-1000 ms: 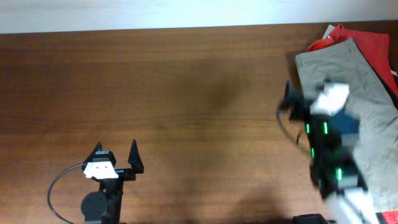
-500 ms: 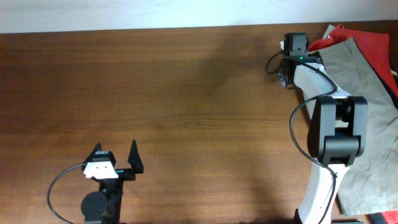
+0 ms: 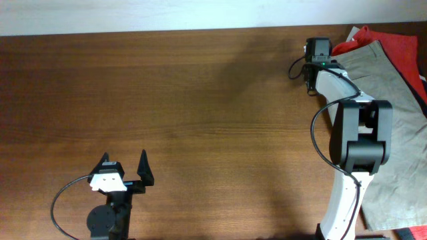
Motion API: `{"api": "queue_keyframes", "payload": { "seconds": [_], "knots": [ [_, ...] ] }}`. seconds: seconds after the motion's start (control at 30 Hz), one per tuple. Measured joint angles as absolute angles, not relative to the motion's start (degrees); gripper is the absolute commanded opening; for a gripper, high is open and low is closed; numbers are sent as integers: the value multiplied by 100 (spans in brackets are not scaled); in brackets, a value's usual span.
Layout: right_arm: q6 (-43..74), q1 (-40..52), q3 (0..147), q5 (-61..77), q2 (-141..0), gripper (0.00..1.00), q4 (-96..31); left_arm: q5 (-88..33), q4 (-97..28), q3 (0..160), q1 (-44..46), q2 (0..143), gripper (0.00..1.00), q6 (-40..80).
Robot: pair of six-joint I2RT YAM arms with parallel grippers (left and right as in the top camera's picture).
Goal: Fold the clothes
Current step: 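Reach the right gripper to the khaki shorts on the pile and grasp them, then drag the khaki shorts with the right gripper and lay them flat mid-table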
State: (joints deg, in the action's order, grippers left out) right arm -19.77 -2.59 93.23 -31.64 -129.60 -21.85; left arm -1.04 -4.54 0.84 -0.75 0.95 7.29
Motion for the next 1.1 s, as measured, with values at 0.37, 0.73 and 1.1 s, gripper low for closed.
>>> {"api": "queue_keyframes", "payload": {
  "seconds": [0.37,0.73,1.1],
  "knots": [
    [-1212,-270,9323,-3479,-12285,4,-2060,-104,-454,84,-75,95,99,729],
    [82,3734,9376,-1127,-11290,4,-1094,-104,-454,84,-75,95,99,729],
    [666,4473,9395,-1905,-11716,96,-801,-104,-454,84,-75,95,99,729]
  ]
}}
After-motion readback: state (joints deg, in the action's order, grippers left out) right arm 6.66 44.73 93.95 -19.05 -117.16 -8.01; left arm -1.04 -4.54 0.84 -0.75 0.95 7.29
